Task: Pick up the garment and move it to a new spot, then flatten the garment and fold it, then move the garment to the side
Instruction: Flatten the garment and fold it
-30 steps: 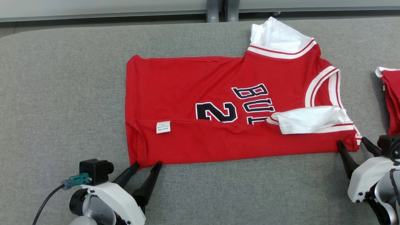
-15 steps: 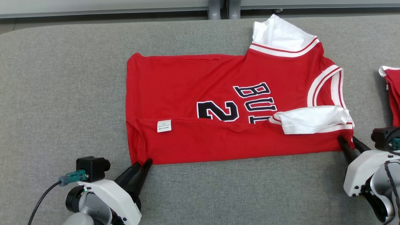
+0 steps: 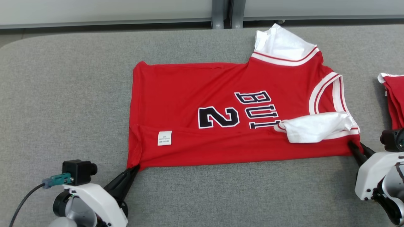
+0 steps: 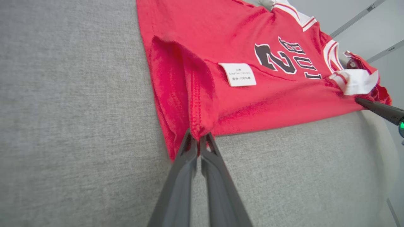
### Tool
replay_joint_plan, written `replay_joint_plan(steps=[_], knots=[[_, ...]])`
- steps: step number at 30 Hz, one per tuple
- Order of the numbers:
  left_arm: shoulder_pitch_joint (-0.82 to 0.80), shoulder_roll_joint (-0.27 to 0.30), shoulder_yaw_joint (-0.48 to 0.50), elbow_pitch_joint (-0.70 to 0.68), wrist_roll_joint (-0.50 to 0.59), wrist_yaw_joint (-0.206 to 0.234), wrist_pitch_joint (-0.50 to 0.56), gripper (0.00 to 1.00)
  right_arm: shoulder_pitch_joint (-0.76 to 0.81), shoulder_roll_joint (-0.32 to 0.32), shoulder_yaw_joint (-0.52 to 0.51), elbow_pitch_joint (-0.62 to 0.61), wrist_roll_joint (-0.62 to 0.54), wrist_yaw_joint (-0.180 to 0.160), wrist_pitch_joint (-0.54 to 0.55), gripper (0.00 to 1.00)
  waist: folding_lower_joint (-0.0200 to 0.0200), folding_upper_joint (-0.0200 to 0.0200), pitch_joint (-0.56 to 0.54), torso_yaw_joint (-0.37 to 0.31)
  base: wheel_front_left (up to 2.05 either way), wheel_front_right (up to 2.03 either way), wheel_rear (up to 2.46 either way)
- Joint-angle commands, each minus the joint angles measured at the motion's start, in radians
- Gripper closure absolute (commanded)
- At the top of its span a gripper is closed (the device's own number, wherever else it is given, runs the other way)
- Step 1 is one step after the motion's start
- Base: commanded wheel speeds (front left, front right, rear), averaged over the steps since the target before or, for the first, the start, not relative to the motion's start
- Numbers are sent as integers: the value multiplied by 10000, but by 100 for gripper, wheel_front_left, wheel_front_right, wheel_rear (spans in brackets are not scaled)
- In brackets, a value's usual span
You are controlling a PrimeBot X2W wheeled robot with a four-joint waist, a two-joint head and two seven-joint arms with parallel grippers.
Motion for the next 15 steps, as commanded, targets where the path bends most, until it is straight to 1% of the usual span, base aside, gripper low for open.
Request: replay_joint_plan(steps=[1,5,8,13,14,15], knots=[[165,314,188,-119,-114,-36,47,100,221,-285,-112,-96,160,-59,189,100,0,0,-161,-15,0,0,0],[647,740,239,-801,-472,-245,335,100,680,-733,-81,-765,671,-60,764,100,0,0,-468,-15,0,0,0],[1160,1006,105,-1516,-734,-385,625,100,1270,-1216,16,-1488,1203,-59,1350,100,0,0,-707,-8,0,0,0],[2281,1423,-221,-2621,-1061,-365,1028,100,2759,-1951,21,-2795,2274,-54,2571,100,0,0,-915,-2,0,0,0],[2281,1423,-221,-2621,-1061,-365,1028,100,2759,-1951,21,-2795,2274,-54,2571,100,0,0,-915,-2,0,0,0],[2492,1481,-254,-2743,-1135,-341,1044,100,3053,-2054,-4,-2980,2474,-54,2797,100,0,0,-918,1,0,0,0]])
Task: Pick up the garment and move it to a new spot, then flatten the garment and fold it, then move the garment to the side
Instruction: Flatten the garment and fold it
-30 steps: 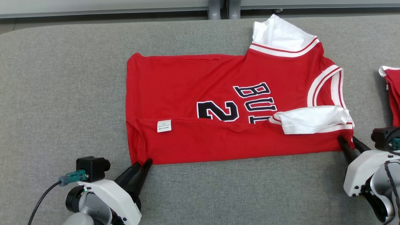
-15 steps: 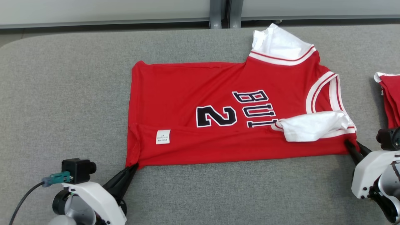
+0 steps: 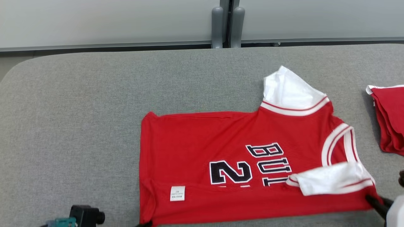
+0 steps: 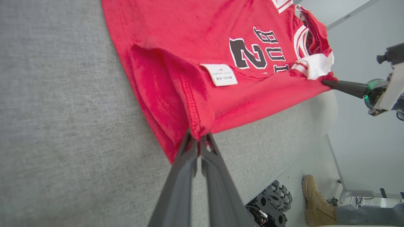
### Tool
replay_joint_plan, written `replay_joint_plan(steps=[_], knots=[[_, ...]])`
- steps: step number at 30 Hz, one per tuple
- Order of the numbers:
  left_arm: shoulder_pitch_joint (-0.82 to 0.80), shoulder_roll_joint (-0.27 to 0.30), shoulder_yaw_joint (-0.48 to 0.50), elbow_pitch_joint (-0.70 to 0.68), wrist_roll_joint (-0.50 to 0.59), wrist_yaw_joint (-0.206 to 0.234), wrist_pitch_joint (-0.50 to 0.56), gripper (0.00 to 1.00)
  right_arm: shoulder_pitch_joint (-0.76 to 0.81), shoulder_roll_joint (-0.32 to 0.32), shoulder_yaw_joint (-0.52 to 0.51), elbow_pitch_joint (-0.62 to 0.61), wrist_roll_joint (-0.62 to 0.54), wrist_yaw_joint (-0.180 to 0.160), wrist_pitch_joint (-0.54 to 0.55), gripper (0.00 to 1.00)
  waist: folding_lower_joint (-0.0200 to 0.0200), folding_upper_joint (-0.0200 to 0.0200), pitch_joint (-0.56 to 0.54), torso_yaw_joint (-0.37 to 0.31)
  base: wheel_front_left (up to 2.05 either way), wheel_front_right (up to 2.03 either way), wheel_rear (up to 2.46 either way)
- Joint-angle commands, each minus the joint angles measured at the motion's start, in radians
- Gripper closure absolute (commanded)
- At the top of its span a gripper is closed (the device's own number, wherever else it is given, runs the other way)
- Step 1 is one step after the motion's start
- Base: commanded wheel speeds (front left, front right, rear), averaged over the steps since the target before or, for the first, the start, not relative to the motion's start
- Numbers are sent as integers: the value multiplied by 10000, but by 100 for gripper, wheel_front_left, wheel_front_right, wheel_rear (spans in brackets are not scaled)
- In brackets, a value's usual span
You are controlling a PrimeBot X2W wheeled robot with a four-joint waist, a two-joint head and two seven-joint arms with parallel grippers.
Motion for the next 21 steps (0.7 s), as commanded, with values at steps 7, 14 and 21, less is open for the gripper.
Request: replay_joint_plan(steps=[7,14,21], knots=[[759,55,-12,-128,-329,137,-126,64,986,-36,-372,-161,141,-46,456,77,0,0,38,20,0,0,0],[924,358,608,-8,-104,692,-631,0,1098,-221,-835,-858,271,-27,364,0,0,0,293,95,0,0,0],[-497,858,1332,-477,772,1172,-883,0,-873,-953,-899,-2804,396,-27,720,0,0,0,1491,1,0,0,0]])
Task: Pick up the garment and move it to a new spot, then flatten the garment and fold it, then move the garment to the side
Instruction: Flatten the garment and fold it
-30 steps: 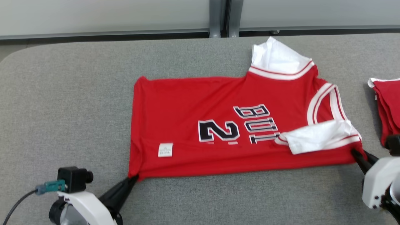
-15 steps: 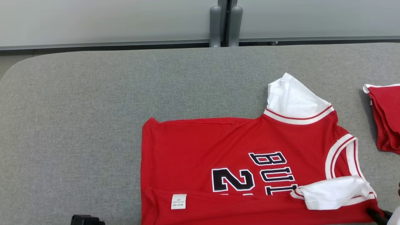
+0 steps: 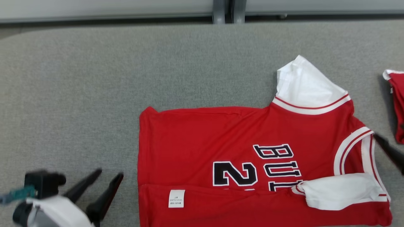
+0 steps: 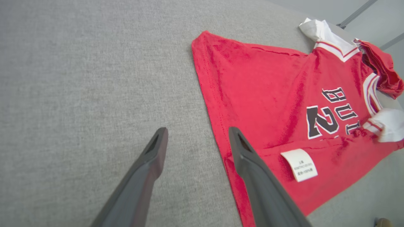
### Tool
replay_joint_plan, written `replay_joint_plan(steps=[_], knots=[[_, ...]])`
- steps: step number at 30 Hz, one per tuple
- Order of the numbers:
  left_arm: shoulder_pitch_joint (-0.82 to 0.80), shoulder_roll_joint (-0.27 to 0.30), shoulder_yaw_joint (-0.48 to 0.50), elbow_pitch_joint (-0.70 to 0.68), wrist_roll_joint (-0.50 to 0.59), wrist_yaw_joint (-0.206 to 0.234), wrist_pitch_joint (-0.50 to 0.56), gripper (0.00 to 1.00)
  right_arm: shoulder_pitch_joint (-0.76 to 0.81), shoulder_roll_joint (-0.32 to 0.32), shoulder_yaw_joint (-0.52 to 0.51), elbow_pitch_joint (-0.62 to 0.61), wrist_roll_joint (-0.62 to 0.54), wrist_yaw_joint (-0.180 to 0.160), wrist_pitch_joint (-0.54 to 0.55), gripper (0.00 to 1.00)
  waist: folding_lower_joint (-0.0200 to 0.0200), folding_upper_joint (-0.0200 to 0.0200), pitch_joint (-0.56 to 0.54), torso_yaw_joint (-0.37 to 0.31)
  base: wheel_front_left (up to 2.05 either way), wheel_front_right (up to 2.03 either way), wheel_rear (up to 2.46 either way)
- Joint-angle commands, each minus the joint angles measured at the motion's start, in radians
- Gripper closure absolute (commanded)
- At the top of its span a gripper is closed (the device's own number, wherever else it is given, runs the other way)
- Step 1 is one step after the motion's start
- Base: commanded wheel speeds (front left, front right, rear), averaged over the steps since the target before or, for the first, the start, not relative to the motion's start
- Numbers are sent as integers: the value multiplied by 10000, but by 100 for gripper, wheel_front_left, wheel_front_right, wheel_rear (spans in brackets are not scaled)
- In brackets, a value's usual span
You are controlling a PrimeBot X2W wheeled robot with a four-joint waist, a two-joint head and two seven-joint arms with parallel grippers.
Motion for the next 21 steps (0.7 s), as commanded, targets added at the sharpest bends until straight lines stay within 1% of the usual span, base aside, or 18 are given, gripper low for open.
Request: replay_joint_plan(steps=[1,2,5,6,8,11,16,21], knots=[[-877,99,-2,-172,318,19,219,0,-917,-205,232,-110,-119,-3,241,0,0,-1,751,-13,0,0,0],[-1338,64,-87,-227,438,-61,375,0,-1456,-293,360,-70,-213,-2,337,0,0,-1,960,39,0,0,0],[-2893,-333,-392,5,617,-244,920,0,-3265,-211,959,526,-568,-2,677,0,0,-1,1546,224,0,0,0],[-3402,-402,-512,190,783,-281,1110,0,-3856,-157,1149,825,-730,-3,780,0,0,-1,1734,289,0,0,0],[-4335,-779,-777,592,906,-426,1398,0,-4986,77,1542,1540,-1062,-2,881,0,0,-1,2053,429,0,0,0],[-5427,-1234,-1131,1262,1049,-730,1693,0,-6256,331,2093,2760,-1591,-3,850,0,0,-1,2363,645,0,0,0],[-6370,-1732,-1583,2045,1114,-1180,1900,0,-7476,812,2700,4458,-1914,-3,415,0,0,-1,2521,845,0,0,0],[-6784,-1903,-1872,2447,1147,-1413,1971,0,-8049,999,3113,5534,-1890,-2,-50,0,0,-1,2559,891,0,0,0]])
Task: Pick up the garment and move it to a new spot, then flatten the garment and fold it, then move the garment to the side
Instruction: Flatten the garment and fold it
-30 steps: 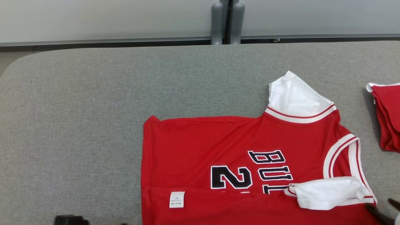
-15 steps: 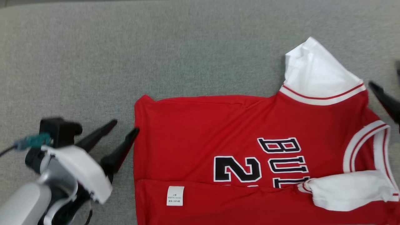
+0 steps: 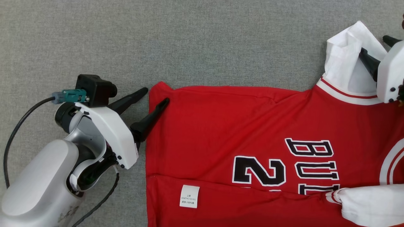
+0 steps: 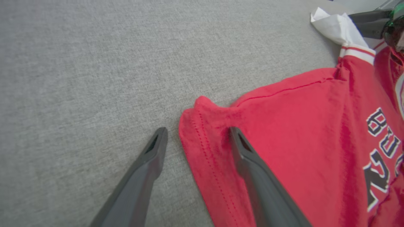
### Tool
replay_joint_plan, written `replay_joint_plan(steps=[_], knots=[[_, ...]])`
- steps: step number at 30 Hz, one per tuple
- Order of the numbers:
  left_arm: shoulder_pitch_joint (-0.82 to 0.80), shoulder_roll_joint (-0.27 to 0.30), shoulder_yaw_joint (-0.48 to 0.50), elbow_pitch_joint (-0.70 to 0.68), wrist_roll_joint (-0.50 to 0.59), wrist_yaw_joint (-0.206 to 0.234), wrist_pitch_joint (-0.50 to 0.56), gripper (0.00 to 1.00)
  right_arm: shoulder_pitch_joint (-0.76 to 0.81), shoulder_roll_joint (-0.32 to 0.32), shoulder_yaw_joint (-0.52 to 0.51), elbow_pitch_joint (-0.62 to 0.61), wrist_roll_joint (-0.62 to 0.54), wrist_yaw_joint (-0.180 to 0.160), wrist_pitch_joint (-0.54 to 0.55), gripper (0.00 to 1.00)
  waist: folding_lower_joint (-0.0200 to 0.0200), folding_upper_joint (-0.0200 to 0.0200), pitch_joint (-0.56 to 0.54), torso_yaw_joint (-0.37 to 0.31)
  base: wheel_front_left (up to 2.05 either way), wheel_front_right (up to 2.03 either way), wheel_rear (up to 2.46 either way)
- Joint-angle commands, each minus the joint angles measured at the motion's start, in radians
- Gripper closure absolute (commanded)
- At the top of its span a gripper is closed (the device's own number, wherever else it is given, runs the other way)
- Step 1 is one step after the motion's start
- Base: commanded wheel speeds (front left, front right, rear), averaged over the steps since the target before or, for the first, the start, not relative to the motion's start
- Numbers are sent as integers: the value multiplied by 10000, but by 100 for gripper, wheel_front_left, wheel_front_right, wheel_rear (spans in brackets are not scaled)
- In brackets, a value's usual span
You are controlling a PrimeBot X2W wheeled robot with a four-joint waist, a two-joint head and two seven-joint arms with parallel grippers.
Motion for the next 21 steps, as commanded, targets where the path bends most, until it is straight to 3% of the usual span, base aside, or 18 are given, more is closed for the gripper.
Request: replay_joint_plan(steps=[1,9,10,11,12,13,21], knots=[[-179,-45,-68,97,17,-76,40,0,-158,-15,66,199,11,-4,-98,0,0,0,14,5,0,0,0],[-533,-222,-548,454,-152,-265,274,0,-791,206,953,1149,266,-4,-608,0,0,0,126,-135,0,0,0],[-524,-207,-588,481,-176,-286,298,12,-866,249,1090,1190,363,-4,-740,0,0,0,133,-158,0,0,0],[-533,-200,-605,515,-184,-300,259,56,-938,284,1265,1222,460,-4,-922,58,0,0,133,-184,0,0,0],[-555,-199,-607,550,-194,-312,202,87,-1032,306,1428,1252,538,-2,-1200,100,0,0,124,-213,0,0,0],[-574,-192,-598,589,-209,-318,153,100,-1112,269,1587,1327,576,-2,-1501,100,0,0,99,-241,0,0,0],[-401,36,-78,845,-163,-237,-691,100,-1436,73,1369,2415,922,-4,-3654,100,0,0,-486,-455,0,0,0]])
